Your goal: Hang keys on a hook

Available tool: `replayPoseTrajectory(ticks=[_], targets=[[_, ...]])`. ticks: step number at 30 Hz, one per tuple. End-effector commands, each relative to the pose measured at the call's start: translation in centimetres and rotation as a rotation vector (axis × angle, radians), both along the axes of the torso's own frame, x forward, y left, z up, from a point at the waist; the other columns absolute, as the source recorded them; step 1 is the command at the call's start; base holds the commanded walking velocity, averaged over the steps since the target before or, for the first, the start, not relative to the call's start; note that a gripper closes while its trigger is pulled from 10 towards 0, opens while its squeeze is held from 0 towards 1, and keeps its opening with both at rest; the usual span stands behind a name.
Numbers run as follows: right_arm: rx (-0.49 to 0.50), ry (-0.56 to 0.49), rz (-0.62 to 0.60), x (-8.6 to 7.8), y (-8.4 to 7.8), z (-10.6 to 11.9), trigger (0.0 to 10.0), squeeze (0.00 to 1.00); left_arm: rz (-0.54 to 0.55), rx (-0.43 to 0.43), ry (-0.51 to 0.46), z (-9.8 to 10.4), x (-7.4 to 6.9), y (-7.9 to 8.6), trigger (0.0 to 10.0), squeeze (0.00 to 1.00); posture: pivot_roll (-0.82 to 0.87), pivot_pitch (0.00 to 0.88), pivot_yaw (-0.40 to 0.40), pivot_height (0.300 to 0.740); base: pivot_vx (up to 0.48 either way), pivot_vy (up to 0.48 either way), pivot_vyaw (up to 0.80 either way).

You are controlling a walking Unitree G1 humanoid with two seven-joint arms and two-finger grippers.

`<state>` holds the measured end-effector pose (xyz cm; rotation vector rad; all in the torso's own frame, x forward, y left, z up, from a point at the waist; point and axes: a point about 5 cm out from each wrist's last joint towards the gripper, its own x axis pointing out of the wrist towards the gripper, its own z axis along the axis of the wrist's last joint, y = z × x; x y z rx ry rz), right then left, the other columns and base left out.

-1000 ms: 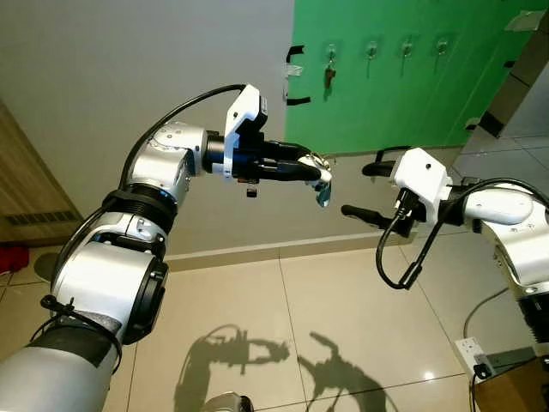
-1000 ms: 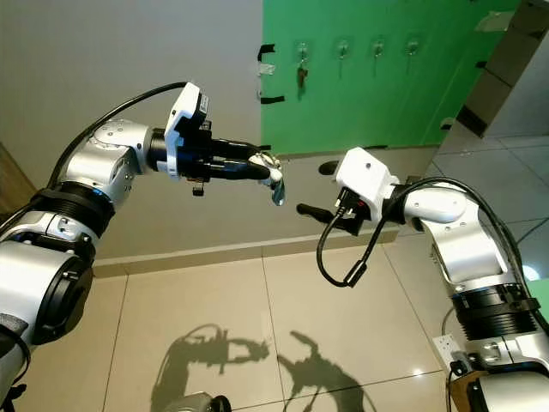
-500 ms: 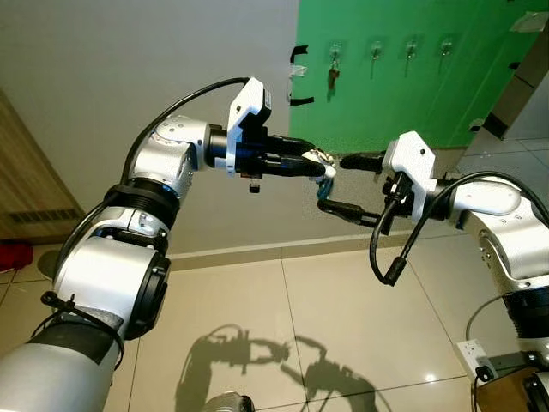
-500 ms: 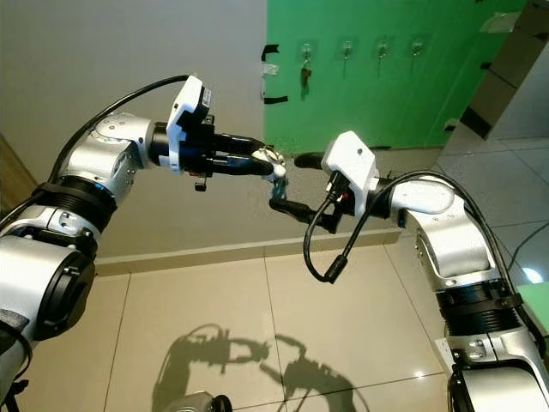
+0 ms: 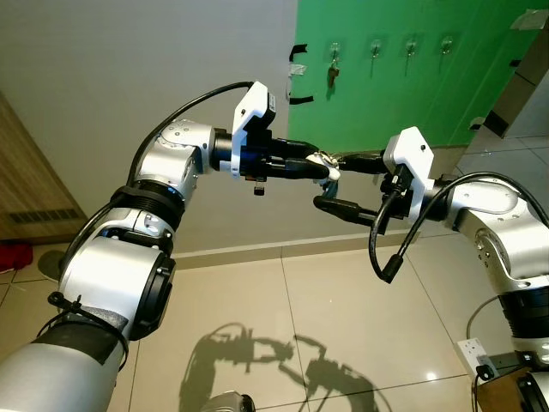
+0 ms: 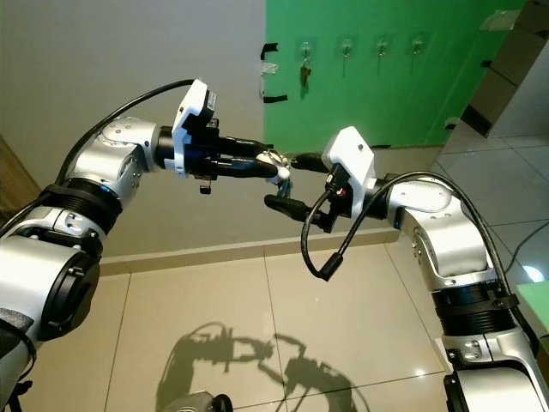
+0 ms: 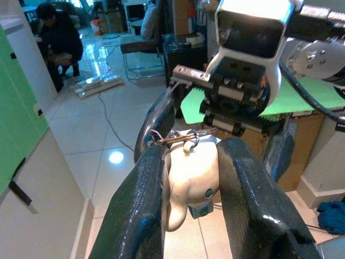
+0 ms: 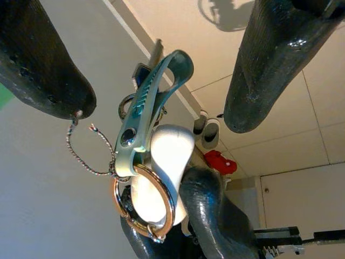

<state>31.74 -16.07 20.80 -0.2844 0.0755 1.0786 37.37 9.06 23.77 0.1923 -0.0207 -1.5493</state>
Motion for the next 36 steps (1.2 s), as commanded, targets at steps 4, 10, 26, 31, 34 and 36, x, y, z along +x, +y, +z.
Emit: replayPoseTrajectory(ticks=[4, 10, 26, 31, 34, 36], targets=[[0.050, 0.004, -0.010, 0.47, 0.20, 0.70, 0.0, 0.00, -0.015, -0.025, -0.032, 1.55, 0.14, -0.27, 10.0, 0.00, -0.07, 0.000, 0.074, 0.740, 0.000, 0.000, 0.00], [0.075, 0.026, -0.008, 0.55, 0.42, 0.66, 0.0, 0.00, -0.017, -0.041, -0.026, 1.64, 0.14, -0.30, 10.0, 0.00, -0.07, 0.000, 0.067, 0.740, 0.000, 0.000, 0.00], [0.110, 0.058, -0.009, 0.64, 1.03, 0.35, 0.0, 0.00, -0.020, -0.052, -0.024, 1.65, 0.10, -0.38, 10.0, 0.00, -0.06, 0.000, 0.060, 0.740, 0.000, 0.000, 0.00], [0.102, 0.066, -0.018, 0.73, 0.82, 0.11, 0.0, 0.00, -0.014, -0.048, -0.021, 1.48, 0.11, -0.38, 10.0, 0.00, -0.06, 0.000, 0.059, 0.740, 0.000, 0.000, 0.00], [0.100, 0.067, -0.019, 0.77, 0.78, 0.13, 0.0, 0.00, 0.013, -0.050, 0.000, 1.34, 0.24, -0.38, 10.0, 0.00, -0.06, 0.000, 0.056, 0.740, 0.000, 0.000, 0.00], [0.100, 0.067, -0.019, 0.79, 0.78, 0.14, 0.0, 0.00, 0.015, -0.051, 0.001, 1.29, 0.24, -0.37, 10.0, 0.00, -0.06, 0.000, 0.055, 0.740, 0.000, 0.000, 0.00]])
